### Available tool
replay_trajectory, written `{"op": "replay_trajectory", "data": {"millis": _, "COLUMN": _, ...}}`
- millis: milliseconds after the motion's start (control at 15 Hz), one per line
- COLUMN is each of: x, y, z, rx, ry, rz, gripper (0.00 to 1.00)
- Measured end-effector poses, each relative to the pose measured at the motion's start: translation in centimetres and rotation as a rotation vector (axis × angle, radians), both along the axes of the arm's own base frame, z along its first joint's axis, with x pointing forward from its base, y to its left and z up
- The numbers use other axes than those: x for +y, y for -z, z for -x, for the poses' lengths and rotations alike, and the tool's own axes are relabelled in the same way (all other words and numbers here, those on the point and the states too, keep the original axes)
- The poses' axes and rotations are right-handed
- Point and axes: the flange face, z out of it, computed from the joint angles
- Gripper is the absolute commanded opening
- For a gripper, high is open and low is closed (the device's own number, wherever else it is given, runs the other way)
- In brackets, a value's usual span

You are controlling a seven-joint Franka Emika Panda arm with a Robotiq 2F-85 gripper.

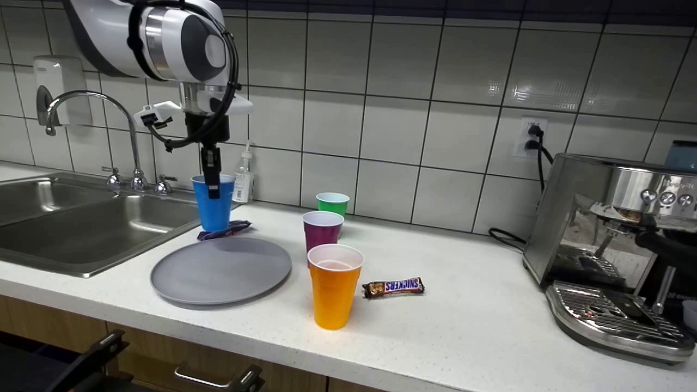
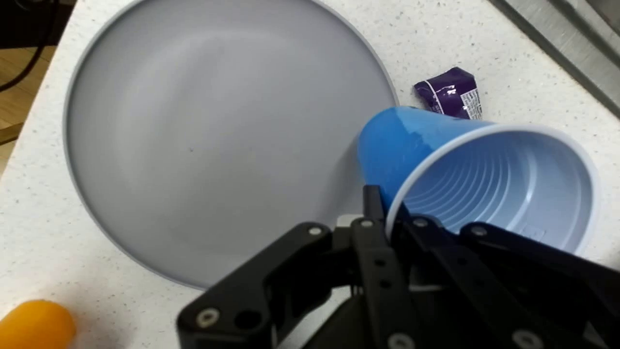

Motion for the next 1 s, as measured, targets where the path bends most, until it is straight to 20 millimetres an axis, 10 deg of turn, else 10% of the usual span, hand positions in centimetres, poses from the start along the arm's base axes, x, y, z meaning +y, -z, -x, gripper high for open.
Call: {"op": "replay_trajectory", "data": {"millis": 1000, "x": -2.3, "y": 3.0, "z": 1.4, "rx": 0.056, "ry": 0.037, "rz": 0.056, "gripper": 0.01}}
